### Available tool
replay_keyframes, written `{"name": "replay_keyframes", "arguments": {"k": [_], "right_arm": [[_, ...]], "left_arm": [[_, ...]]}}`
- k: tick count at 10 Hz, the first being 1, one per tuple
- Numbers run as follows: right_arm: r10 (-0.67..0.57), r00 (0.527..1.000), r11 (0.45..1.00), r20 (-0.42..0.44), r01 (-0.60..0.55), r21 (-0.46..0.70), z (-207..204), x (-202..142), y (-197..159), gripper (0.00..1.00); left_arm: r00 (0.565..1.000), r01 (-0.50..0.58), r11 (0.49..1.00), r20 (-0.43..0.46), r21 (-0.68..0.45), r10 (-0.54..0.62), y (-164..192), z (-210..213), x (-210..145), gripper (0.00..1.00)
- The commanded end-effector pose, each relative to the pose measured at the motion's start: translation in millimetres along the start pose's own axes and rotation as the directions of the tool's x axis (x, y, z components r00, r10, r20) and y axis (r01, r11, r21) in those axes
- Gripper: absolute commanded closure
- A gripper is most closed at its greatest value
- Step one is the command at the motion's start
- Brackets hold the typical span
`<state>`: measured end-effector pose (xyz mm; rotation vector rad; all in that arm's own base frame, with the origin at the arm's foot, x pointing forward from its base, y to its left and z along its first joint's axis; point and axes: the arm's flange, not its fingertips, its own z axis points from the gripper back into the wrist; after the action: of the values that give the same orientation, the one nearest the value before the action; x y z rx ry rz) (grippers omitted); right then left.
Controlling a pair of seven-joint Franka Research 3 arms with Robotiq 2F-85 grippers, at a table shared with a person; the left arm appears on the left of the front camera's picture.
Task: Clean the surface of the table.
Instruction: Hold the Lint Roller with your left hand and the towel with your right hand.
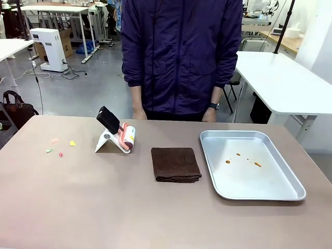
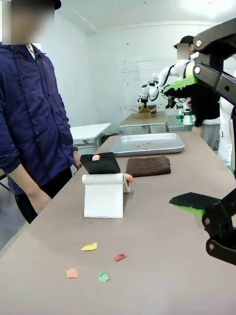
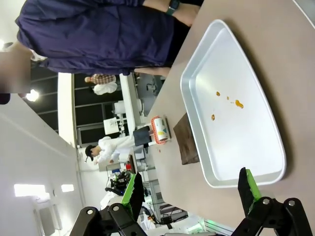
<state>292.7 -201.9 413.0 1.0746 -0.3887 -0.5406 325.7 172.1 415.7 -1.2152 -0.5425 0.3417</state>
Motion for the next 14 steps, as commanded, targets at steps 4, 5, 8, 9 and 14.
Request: {"name": "replay_keyframes", "arguments": {"k": [4,5,8,9,14], "right_arm": [[0.011,1.000,1.000,0.001,-0.011,0.006,4,-3,5,0.00],[0.043,0.999,0.998,0.001,-0.043,-0.041,-7,-4,19,0.00],[0.260,0.961,0.953,-0.098,-0.271,-0.137,-78,-18,105,0.00],[0.315,0.934,0.924,-0.167,-0.343,-0.172,-113,-28,132,0.00],[0.464,0.813,0.801,-0.351,-0.554,-0.226,-287,-124,220,0.00]], "left_arm": [[0.997,0.072,0.997,0.012,-0.002,-0.072,-9,-4,-1,0.00],[0.994,0.108,0.994,-0.029,0.008,-0.108,-23,-16,1,0.00],[0.967,0.221,0.975,-0.130,-0.002,-0.219,-93,-73,4,0.00],[0.954,0.253,0.967,-0.179,0.040,-0.243,-111,-101,0,0.00],[0.915,0.315,0.908,-0.343,0.277,-0.213,-134,-196,-7,0.00]]}}
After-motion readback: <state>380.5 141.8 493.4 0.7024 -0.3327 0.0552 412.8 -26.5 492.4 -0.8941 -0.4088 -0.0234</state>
